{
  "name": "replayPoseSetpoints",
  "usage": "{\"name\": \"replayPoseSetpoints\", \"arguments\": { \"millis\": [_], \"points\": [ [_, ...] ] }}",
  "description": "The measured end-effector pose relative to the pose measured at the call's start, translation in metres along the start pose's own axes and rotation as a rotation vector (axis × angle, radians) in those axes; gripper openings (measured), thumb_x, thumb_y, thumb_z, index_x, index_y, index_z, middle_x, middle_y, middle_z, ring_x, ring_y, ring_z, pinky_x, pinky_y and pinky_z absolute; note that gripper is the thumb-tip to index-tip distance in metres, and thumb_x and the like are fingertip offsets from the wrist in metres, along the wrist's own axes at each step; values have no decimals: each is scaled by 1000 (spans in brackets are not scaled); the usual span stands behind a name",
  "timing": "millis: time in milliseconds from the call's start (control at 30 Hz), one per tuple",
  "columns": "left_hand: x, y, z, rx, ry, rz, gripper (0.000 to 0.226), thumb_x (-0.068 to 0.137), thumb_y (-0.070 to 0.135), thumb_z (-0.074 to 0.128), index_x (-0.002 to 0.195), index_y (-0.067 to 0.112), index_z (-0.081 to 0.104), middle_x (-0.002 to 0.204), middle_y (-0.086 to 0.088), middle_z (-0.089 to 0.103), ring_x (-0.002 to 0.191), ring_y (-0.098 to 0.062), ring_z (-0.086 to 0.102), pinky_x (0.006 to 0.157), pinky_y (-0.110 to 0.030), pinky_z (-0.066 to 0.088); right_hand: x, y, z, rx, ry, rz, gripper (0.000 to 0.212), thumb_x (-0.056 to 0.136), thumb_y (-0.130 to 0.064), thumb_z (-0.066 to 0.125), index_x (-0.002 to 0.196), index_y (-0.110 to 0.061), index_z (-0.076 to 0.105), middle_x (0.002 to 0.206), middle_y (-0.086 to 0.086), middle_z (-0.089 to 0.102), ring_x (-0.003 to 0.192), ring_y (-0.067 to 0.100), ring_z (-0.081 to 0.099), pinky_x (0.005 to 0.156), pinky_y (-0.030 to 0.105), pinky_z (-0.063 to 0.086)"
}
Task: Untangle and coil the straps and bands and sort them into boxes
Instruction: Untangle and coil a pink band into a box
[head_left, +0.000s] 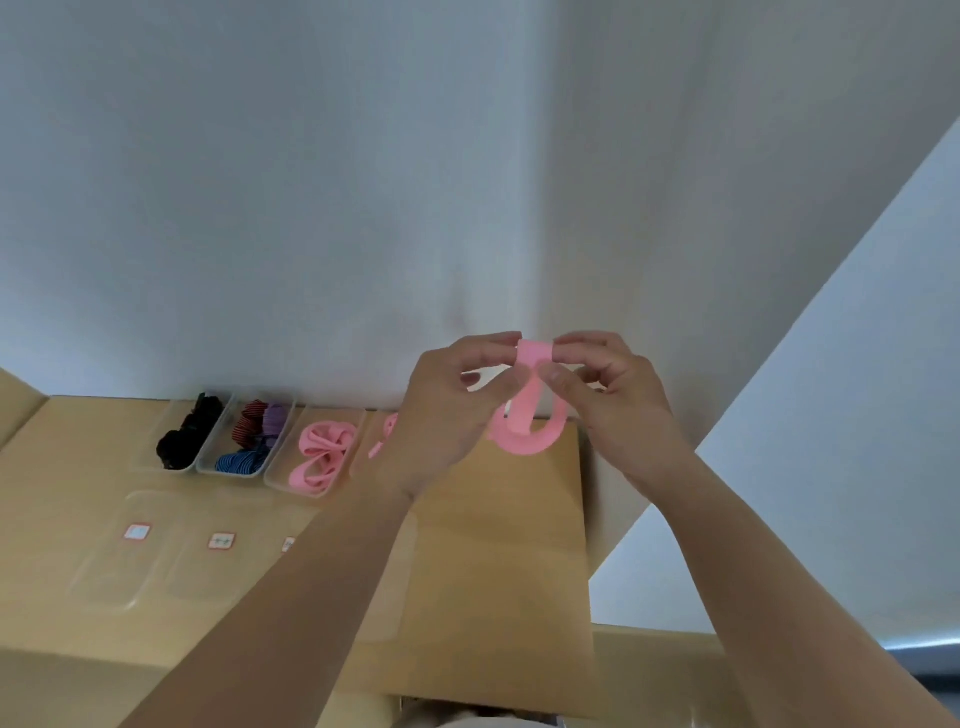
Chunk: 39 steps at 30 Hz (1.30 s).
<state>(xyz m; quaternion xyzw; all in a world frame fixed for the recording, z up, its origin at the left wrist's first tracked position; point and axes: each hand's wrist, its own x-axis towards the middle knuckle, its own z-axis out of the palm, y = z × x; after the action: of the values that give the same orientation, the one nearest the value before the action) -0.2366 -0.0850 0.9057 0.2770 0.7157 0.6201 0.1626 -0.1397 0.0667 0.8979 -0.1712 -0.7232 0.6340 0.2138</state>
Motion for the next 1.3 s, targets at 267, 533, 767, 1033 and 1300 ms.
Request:
{"name": "replayPoseSetpoints", "arguments": {
  "millis": [267, 533, 767, 1033, 1300],
  "points": [
    [-6, 39, -6, -87, 57, 116, 16, 93, 7, 72, 107, 9, 79, 113, 1, 77, 108, -16, 71, 95, -31, 53, 5, -48, -8, -81, -56, -154, 14, 92, -16, 72, 104, -13, 79, 114, -5, 68, 101, 6, 66, 77, 19, 51],
    [-7, 73, -11, -102, 138, 191, 16, 89, 4, 75, 103, 8, 79, 98, -9, 79, 92, -28, 75, 95, -51, 57, 4, -84, -7, 18, -75, -216, 12, 90, -9, 73, 100, -9, 78, 95, 8, 76, 84, 21, 67, 74, 24, 53],
    [-11, 89, -10, -101, 172, 204, 17, 89, 3, 75, 106, 6, 79, 89, -15, 78, 89, -38, 74, 88, -59, 57, -1, -100, -7, 80, -49, -230, 7, 86, -6, 77, 86, -11, 73, 82, 9, 75, 71, 16, 63, 68, 29, 51],
    [-12, 97, -5, -112, 175, 203, 16, 89, 4, 75, 105, 6, 79, 95, -12, 79, 89, -33, 76, 86, -54, 61, -1, -109, -12, 82, -42, -248, 12, 85, -5, 77, 82, -14, 71, 77, -2, 72, 66, 12, 65, 63, 24, 54],
    [-15, 98, 0, -128, 193, 211, 16, 89, -1, 74, 104, 2, 77, 94, -12, 79, 87, -30, 77, 80, -47, 63, -2, -107, -14, 77, -37, -259, 11, 86, -6, 77, 82, -14, 71, 81, 4, 74, 71, 19, 68, 66, 29, 57]
  ]
}}
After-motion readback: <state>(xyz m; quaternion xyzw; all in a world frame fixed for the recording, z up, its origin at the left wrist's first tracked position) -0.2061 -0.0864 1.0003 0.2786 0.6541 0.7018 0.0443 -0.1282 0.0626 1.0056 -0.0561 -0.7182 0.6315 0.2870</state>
